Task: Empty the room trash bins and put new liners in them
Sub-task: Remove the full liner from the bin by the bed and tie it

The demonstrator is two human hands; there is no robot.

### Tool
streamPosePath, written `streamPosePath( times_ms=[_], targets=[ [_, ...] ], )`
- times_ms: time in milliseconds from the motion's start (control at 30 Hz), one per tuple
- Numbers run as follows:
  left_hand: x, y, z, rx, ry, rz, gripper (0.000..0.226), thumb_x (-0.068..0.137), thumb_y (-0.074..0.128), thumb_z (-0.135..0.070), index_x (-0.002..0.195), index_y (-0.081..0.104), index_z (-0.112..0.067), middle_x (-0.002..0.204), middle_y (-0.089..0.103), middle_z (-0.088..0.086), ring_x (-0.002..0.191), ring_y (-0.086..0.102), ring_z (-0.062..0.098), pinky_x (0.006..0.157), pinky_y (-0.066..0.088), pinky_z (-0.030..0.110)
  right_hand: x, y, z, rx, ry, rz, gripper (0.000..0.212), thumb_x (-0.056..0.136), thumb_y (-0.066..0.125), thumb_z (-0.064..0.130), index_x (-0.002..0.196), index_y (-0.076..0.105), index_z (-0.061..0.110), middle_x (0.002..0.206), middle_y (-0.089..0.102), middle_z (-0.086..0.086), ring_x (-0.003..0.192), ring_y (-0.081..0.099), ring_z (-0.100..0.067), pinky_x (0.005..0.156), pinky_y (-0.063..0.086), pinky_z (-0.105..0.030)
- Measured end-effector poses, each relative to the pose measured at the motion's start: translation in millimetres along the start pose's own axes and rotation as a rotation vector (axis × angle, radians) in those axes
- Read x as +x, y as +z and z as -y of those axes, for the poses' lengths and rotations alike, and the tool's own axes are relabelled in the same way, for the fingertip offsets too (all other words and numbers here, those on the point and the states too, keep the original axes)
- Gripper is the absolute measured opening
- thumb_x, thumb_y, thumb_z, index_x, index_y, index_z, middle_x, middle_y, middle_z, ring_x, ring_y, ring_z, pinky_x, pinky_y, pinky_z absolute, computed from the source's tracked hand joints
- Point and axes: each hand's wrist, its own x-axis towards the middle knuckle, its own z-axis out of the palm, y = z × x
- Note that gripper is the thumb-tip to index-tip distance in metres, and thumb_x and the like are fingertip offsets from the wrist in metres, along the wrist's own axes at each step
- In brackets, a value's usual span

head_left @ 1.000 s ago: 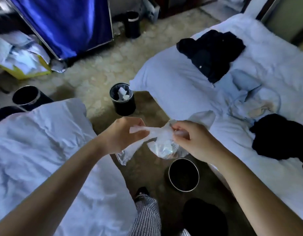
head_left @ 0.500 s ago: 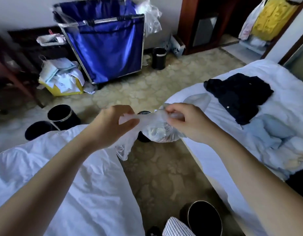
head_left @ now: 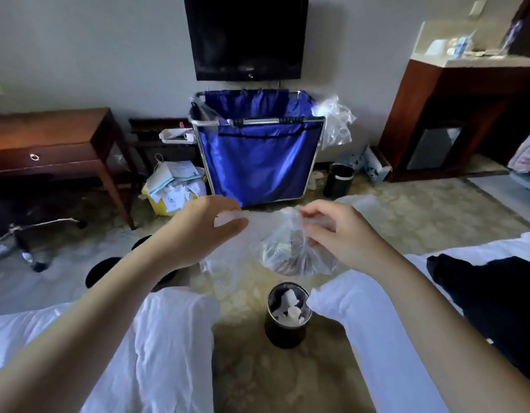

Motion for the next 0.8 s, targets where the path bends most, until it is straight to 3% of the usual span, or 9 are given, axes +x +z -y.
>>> streamPosePath(
  times_ms=[67, 133, 300, 467, 633, 733, 800],
  targets=[
    [39.4, 1.9, 3.6, -0.016, -0.022, -0.006, 0.039, 0.084, 0.054, -0.046, 0.089, 0.064, -0.008, 0.078, 0.06, -0.002, 0.074, 0.052, 0.014, 0.071, 0.04, 0.027, 36.7, -20.7, -9.5, -0.013, -0.018, 0.027, 0.019, 0.091, 0.056, 0.011, 0.091, 0.062, 0.029, 0.07, 0.064, 0.014, 0.07, 0.064, -0.002, 0.073, 0.046, -0.019],
    [77.2, 4.9, 9.4, -0.005, -0.025, -0.018, 0.034, 0.091, 0.057, -0.038, 0.088, 0.065, -0.005, 0.075, 0.06, 0.0, 0.066, 0.048, 0.007, 0.064, 0.038, 0.021, 72.6, -38.9, -18.6, -0.022, -0.04, 0.044, 0.02, 0.09, 0.057, 0.011, 0.092, 0.061, 0.031, 0.074, 0.065, 0.012, 0.072, 0.065, -0.003, 0.077, 0.048, -0.022],
    [152.9, 12.2, 27.2, 0.006, -0.091, -0.078, 0.022, 0.093, 0.055, -0.026, 0.09, 0.066, -0.007, 0.08, 0.063, 0.004, 0.075, 0.056, 0.019, 0.067, 0.04, 0.028, 161.9, -69.1, -35.8, -0.053, -0.068, 0.118, 0.02, 0.092, 0.055, 0.009, 0.094, 0.063, 0.028, 0.076, 0.069, 0.006, 0.073, 0.067, -0.011, 0.08, 0.049, -0.024],
    [221.2, 12.5, 56.7, 0.08, -0.145, -0.126, 0.024, 0.093, 0.054, -0.028, 0.091, 0.064, -0.006, 0.075, 0.058, -0.001, 0.066, 0.049, 0.01, 0.061, 0.036, 0.027, 244.3, -76.0, -52.5, -0.057, -0.1, 0.135, 0.024, 0.091, 0.056, 0.011, 0.088, 0.061, 0.034, 0.083, 0.071, 0.002, 0.075, 0.068, -0.011, 0.088, 0.052, -0.034],
    [286.4, 14.2, 101.0, 0.08, -0.148, -0.136, 0.028, 0.093, 0.056, -0.026, 0.102, 0.064, -0.002, 0.097, 0.065, 0.006, 0.09, 0.058, 0.024, 0.076, 0.043, 0.032, 321.2, -76.8, -69.9, -0.025, -0.109, 0.128, 0.02, 0.091, 0.057, 0.014, 0.087, 0.062, 0.033, 0.077, 0.07, 0.006, 0.077, 0.067, -0.008, 0.089, 0.051, -0.035],
    [331.6, 8.3, 131.8, 0.097, -0.109, -0.113, 0.035, 0.093, 0.054, -0.037, 0.099, 0.065, -0.004, 0.094, 0.063, 0.002, 0.089, 0.057, 0.023, 0.072, 0.041, 0.027, 373.3, -71.2, -80.7, -0.015, -0.096, 0.116, 0.018, 0.091, 0.057, 0.014, 0.087, 0.062, 0.031, 0.078, 0.069, 0.006, 0.073, 0.067, -0.009, 0.089, 0.052, -0.037],
    [368.6, 0.8, 154.8, 0.098, -0.07, -0.095, 0.038, 0.092, 0.051, -0.04, 0.096, 0.064, -0.005, 0.092, 0.062, 0.002, 0.087, 0.056, 0.021, 0.07, 0.039, 0.014, 412.9, -66.3, -87.5, -0.013, -0.08, 0.098, 0.019, 0.092, 0.057, 0.014, 0.086, 0.062, 0.031, 0.076, 0.068, 0.006, 0.072, 0.067, -0.009, 0.088, 0.052, -0.039]
  ],
)
